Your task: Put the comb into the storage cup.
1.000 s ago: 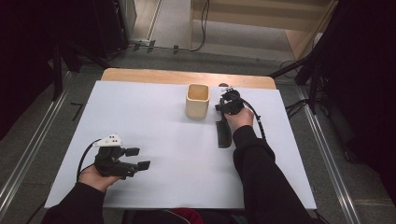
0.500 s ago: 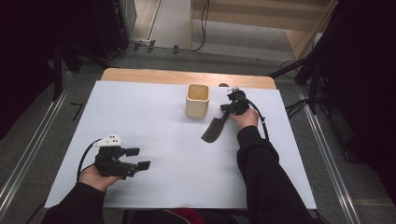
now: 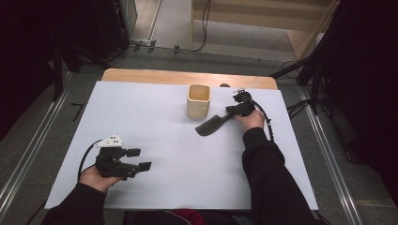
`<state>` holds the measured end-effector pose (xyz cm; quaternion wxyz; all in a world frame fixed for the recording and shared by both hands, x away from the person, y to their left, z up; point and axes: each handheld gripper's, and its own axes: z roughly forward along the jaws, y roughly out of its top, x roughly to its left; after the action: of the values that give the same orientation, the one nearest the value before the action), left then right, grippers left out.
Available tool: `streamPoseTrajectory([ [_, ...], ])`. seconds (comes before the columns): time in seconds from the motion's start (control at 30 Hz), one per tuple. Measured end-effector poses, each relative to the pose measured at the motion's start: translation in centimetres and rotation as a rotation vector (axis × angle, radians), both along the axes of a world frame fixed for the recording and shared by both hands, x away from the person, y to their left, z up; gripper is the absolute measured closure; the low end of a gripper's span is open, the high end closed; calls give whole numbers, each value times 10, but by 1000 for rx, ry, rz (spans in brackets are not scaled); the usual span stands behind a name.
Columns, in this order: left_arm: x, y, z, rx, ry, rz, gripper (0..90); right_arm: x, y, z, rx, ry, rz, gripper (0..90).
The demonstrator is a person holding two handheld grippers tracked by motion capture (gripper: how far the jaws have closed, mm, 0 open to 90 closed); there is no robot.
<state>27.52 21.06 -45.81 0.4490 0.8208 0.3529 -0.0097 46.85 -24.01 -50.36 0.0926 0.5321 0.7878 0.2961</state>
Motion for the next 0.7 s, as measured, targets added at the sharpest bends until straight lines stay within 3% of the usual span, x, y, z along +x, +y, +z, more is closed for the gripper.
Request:
streamPoseTrajectory([
  [0.3,0,0,0,-4,-2,0,229,-11,-7,-2,15,-5,-4,876],
  [0.7,0,0,0,-4,-7,1,228,-29,-7,-1,16,8,51,876],
])
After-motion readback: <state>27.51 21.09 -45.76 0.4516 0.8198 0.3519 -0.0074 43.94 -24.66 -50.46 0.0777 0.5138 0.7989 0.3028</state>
